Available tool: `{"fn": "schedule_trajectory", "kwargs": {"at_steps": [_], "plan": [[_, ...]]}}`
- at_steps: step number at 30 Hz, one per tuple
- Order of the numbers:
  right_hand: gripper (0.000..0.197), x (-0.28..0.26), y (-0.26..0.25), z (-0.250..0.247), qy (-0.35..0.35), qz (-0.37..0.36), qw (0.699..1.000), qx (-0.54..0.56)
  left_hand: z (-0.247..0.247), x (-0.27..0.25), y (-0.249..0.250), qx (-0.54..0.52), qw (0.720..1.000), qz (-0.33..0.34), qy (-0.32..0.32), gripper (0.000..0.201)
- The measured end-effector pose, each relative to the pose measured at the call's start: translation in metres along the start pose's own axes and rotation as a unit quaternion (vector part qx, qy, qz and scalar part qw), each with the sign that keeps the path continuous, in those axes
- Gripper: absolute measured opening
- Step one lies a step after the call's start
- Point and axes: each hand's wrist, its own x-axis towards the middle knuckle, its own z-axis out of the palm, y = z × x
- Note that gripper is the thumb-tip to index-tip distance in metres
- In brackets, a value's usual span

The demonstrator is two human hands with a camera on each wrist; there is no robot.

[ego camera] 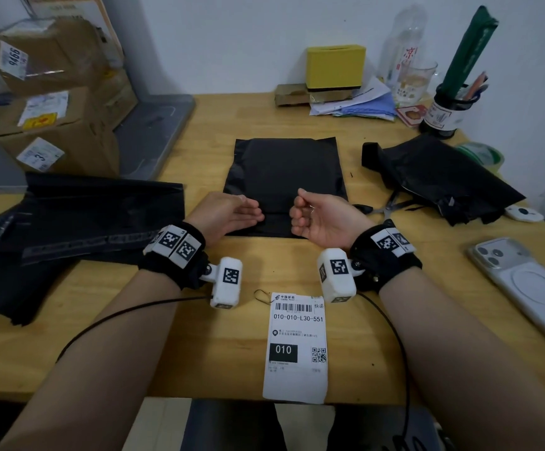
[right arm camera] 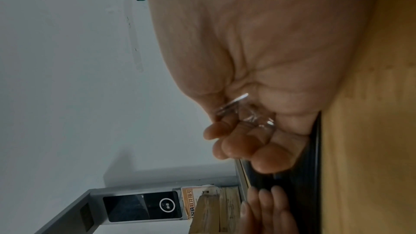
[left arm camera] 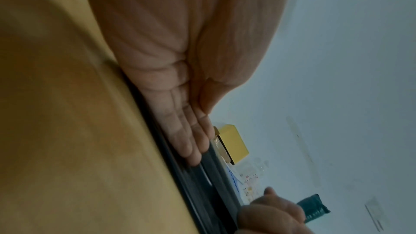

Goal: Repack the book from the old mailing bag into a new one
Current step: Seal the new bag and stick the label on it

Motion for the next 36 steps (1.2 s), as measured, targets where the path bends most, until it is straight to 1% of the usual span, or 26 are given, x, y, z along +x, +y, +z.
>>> {"fn": "schedule_trajectory", "kwargs": {"at_steps": [8, 11, 13, 15, 16, 18, 20, 22, 24, 27, 33, 36], "plan": [[0.037, -0.002, 0.001, -0.001, -0.008, 0.002, 1.0, 0.006, -0.028, -0.006, 0.0, -0.014, 0.998, -0.016, 0.054, 0.03], [0.037, -0.001, 0.002, -0.002, -0.013, 0.003, 1.0, 0.013, -0.025, -0.005, 0.002, 0.017, 0.997, -0.022, 0.079, 0.031], [0.037, -0.001, 0.002, -0.003, -0.02, 0.007, 1.0, 0.018, -0.019, -0.004, 0.008, 0.064, 0.994, -0.029, 0.088, 0.031], [0.037, -0.002, 0.001, -0.003, -0.026, 0.011, 0.999, 0.023, -0.01, -0.004, 0.017, 0.11, 0.99, -0.037, 0.079, 0.029], [0.037, -0.002, 0.001, -0.004, -0.029, 0.014, 0.999, 0.024, -0.004, -0.004, 0.02, 0.11, 0.991, -0.038, 0.062, 0.028], [0.038, -0.002, 0.0, -0.004, -0.036, 0.022, 0.999, 0.024, 0.011, -0.007, 0.025, 0.075, 0.996, -0.045, 0.0, 0.023], [0.042, -0.002, -0.001, -0.006, -0.041, 0.029, 0.998, 0.021, 0.029, -0.008, 0.026, 0.053, 0.995, -0.054, -0.062, 0.021], [0.048, -0.001, -0.002, -0.008, -0.043, 0.036, 0.998, 0.024, 0.044, -0.005, 0.023, 0.053, 0.994, -0.051, -0.084, 0.024], [0.051, -0.001, -0.003, -0.01, -0.042, 0.037, 0.998, 0.028, 0.051, -0.002, 0.018, 0.056, 0.994, -0.054, -0.078, 0.029], [0.05, -0.002, -0.004, -0.01, -0.041, 0.038, 0.998, 0.027, 0.049, 0.002, 0.01, 0.044, 0.995, -0.064, -0.068, 0.034], [0.048, -0.002, -0.004, -0.008, -0.029, 0.037, 0.999, 0.016, 0.037, -0.003, 0.003, -0.024, 0.995, -0.069, -0.061, 0.032], [0.049, -0.002, -0.004, -0.009, -0.029, 0.037, 0.999, 0.017, 0.024, -0.005, 0.003, -0.028, 0.996, -0.071, -0.036, 0.032]]}}
